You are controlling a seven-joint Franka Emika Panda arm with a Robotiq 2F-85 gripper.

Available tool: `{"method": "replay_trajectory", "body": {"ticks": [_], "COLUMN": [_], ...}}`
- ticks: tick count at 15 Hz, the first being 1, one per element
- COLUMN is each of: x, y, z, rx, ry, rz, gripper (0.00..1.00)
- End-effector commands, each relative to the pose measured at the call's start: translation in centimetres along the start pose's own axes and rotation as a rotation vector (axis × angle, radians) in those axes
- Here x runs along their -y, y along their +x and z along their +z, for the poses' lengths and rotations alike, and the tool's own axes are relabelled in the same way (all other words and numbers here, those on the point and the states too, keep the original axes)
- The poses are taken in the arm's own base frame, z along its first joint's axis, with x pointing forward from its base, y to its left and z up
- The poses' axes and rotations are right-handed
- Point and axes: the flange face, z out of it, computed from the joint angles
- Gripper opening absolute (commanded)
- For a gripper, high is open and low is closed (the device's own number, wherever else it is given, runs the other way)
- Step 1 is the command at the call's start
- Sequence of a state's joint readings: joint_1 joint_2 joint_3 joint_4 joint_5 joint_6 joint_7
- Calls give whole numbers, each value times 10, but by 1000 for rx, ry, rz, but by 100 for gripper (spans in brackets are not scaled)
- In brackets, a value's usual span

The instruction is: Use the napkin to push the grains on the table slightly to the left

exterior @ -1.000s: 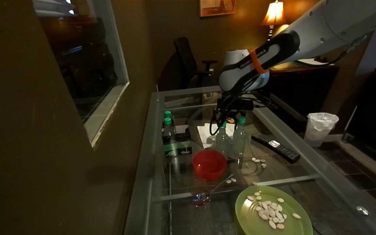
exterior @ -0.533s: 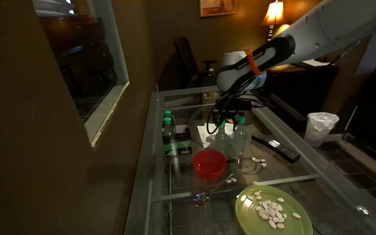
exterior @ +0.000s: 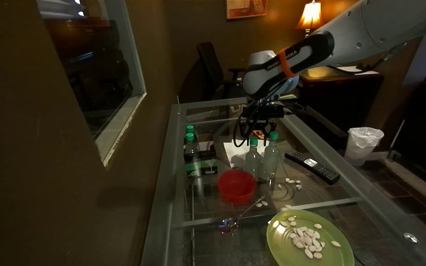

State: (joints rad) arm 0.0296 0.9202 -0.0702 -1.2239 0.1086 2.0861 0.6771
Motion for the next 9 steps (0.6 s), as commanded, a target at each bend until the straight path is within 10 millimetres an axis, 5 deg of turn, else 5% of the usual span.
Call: {"method": "replay_trajectory", "body": {"ticks": [1, 3, 9], "x": [5, 7, 9], "y": [9, 14, 16], "z": [-8, -7, 21], "rx": [9, -18, -26], "ry": [25, 53, 40], "rz": [56, 106, 164], "gripper": [69, 61, 68]}}
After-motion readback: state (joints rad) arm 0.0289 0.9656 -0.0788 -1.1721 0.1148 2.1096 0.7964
